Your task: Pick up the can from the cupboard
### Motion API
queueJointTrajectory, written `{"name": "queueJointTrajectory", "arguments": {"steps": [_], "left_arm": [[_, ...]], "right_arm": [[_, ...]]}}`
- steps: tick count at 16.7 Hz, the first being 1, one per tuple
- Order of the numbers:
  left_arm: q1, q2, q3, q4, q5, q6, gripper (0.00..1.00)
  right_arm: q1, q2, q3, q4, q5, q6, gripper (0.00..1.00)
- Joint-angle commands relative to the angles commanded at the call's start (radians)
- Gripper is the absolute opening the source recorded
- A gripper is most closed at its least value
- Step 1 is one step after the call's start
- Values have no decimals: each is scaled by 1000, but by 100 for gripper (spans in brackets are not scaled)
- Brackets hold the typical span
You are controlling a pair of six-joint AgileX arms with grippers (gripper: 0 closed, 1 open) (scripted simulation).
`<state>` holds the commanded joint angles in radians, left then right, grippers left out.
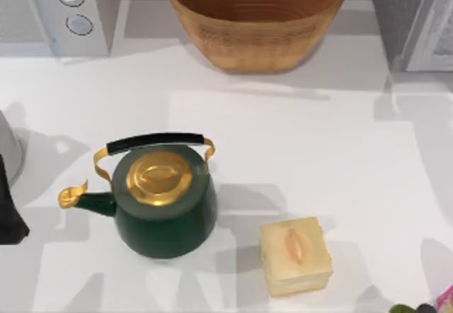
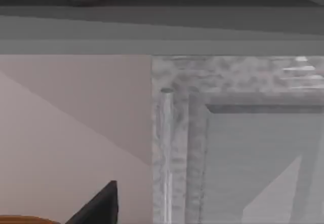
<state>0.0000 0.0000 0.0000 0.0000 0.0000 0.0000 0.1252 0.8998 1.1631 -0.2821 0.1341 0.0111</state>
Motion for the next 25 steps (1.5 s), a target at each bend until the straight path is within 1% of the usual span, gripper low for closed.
{"name": "queueJointTrajectory", "arguments": {"steps": [4,6,8,10,16,19,23,25], "left_arm": [[0,0,0,0,0,0,100],[0,0,0,0,0,0,100],[0,0,0,0,0,0,100],[0,0,0,0,0,0,100],[0,0,0,0,0,0,100],[0,0,0,0,0,0,100],[0,0,0,0,0,0,100],[0,0,0,0,0,0,100]], "right_arm": [[34,246,341,-76,36,3,100],[46,336,462,-105,49,4,100],[55,397,541,-125,58,4,100],[59,426,576,-135,62,5,100],[57,427,579,-131,65,4,100],[89,490,622,-88,113,3,100],[152,651,676,-28,154,2,100],[180,715,705,13,192,1,100]]}}
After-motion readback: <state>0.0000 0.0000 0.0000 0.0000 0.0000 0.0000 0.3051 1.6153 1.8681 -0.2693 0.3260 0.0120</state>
